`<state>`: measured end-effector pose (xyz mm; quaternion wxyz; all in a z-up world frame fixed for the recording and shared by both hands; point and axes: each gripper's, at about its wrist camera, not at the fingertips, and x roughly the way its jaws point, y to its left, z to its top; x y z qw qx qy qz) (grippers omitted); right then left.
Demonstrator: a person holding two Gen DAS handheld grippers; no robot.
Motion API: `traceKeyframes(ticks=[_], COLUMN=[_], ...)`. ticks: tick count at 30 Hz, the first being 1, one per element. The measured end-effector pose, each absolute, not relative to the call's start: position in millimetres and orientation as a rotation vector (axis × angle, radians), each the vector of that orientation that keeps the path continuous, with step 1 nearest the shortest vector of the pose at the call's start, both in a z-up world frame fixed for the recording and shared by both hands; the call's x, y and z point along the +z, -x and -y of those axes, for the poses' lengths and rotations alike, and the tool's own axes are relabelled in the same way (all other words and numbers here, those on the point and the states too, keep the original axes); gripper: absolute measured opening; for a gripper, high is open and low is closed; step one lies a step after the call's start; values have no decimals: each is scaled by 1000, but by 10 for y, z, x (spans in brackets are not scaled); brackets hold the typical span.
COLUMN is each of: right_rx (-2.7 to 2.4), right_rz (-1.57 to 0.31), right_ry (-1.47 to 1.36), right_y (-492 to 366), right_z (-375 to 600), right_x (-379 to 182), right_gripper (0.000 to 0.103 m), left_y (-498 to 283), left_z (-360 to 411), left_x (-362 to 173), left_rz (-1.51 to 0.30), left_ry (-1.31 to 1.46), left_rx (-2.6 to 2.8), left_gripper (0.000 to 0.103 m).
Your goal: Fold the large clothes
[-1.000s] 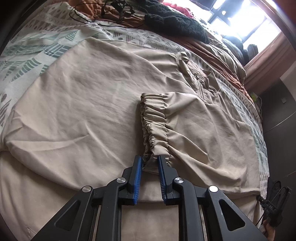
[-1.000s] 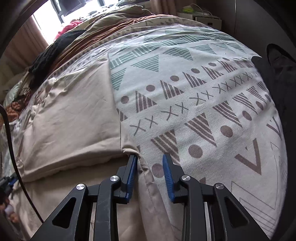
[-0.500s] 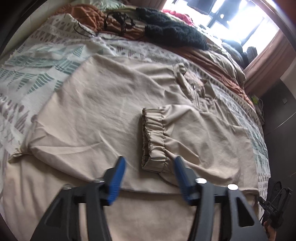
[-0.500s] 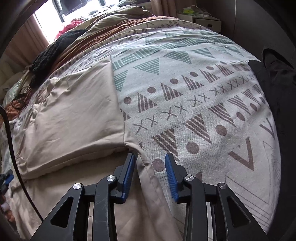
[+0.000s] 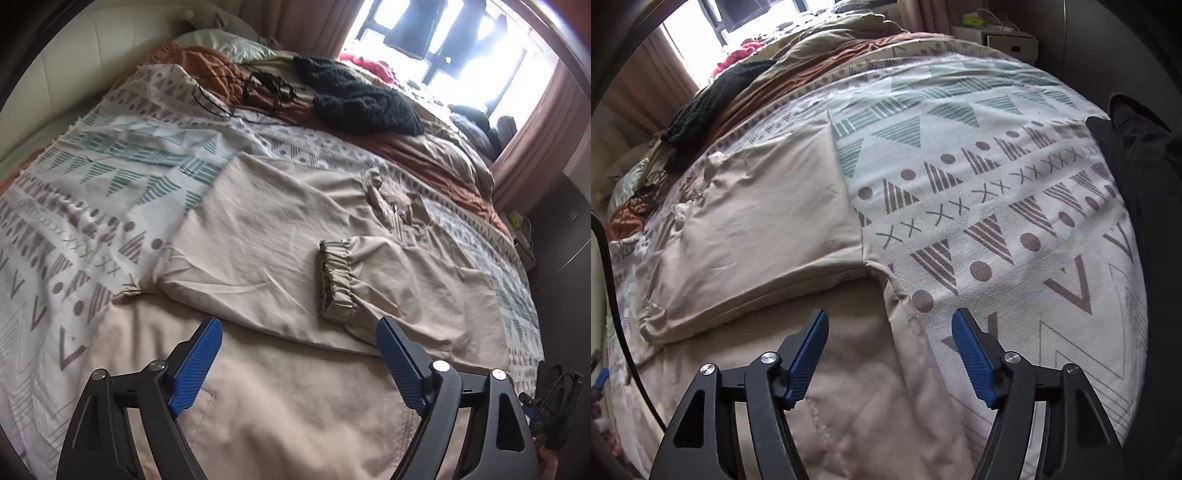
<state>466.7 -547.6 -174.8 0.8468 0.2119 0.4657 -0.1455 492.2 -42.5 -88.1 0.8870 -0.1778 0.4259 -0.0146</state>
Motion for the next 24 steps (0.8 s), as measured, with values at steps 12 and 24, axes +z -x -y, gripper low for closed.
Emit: traceKeyframes(ticks=[12, 24], right_rx=[-239, -185], right_rz=[-869, -829], right_ry=[-477, -513], right_y=[-4124, -3454], right_z=[5278, 4862], right_x=[-1132, -1012], right_gripper=[88, 98], left_y=[-4028, -3101], left_z=[346, 350], left_x=[-639, -497], left_rz=[-782, -643], left_ry=[365, 426], left_rx=[-24, 6], left_gripper=[99, 102])
